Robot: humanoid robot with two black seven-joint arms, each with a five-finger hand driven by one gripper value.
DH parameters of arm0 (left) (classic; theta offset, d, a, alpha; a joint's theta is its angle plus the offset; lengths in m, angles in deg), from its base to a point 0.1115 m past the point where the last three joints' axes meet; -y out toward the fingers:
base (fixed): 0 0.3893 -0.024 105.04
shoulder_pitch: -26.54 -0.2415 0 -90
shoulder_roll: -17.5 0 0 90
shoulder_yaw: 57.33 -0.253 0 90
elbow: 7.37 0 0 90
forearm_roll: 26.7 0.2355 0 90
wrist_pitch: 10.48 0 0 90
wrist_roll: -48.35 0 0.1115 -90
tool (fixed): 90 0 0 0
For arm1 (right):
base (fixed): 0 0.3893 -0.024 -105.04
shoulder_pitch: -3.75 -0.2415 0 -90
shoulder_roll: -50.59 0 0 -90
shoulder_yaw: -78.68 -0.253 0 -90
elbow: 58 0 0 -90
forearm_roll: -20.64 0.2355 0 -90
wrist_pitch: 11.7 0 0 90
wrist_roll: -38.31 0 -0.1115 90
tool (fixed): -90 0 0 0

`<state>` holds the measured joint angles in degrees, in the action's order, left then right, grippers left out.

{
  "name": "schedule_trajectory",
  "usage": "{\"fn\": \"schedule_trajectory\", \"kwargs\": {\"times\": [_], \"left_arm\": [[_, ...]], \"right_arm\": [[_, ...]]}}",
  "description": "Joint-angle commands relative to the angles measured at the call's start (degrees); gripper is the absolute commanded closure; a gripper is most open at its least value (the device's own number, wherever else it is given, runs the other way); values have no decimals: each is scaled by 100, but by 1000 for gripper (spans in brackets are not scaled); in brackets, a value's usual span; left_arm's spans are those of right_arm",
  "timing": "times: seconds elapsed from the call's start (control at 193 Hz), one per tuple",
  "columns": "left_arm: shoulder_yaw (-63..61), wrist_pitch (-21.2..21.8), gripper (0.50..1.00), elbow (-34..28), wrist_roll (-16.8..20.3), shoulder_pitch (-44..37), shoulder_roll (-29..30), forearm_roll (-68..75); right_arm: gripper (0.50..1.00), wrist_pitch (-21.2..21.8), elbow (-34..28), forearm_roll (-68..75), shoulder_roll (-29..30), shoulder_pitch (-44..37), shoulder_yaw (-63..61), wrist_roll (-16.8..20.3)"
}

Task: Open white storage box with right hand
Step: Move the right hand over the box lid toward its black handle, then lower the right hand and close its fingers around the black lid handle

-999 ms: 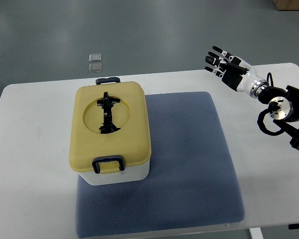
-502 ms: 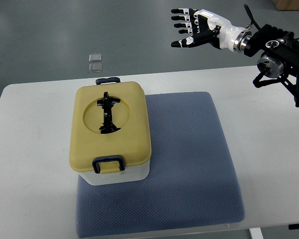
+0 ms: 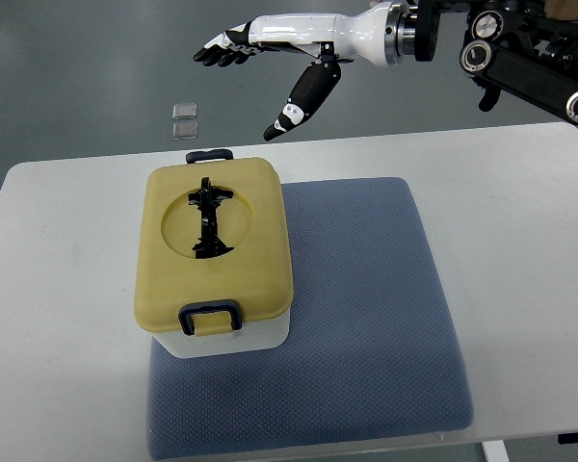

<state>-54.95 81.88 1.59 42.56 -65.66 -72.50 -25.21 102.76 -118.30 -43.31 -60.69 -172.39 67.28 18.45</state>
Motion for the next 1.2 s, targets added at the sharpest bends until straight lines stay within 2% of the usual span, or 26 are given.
{"fn": "schedule_trajectory", "kwargs": {"times": [0.0,0.306,0.43,0.86,1.196], "left_arm": [[-1,0,500,0,0,-1,0,1],[-1,0,500,0,0,8,0,1],[7,0,500,0,0,-1,0,1],[-1,0,500,0,0,-1,0,1],[-1,0,500,0,0,-1,0,1]], "right_arm": [[566,6,-69,-363,107,-456,411,-167],[566,-82,-60,-1409,1004,-1089,1158,-176],[568,-292,1,-1681,1197,-1335,1536,-176],[570,-952,1,-2086,1487,-1317,2002,-246],[574,-1092,1,-2103,1513,-1142,2010,-246]]}}
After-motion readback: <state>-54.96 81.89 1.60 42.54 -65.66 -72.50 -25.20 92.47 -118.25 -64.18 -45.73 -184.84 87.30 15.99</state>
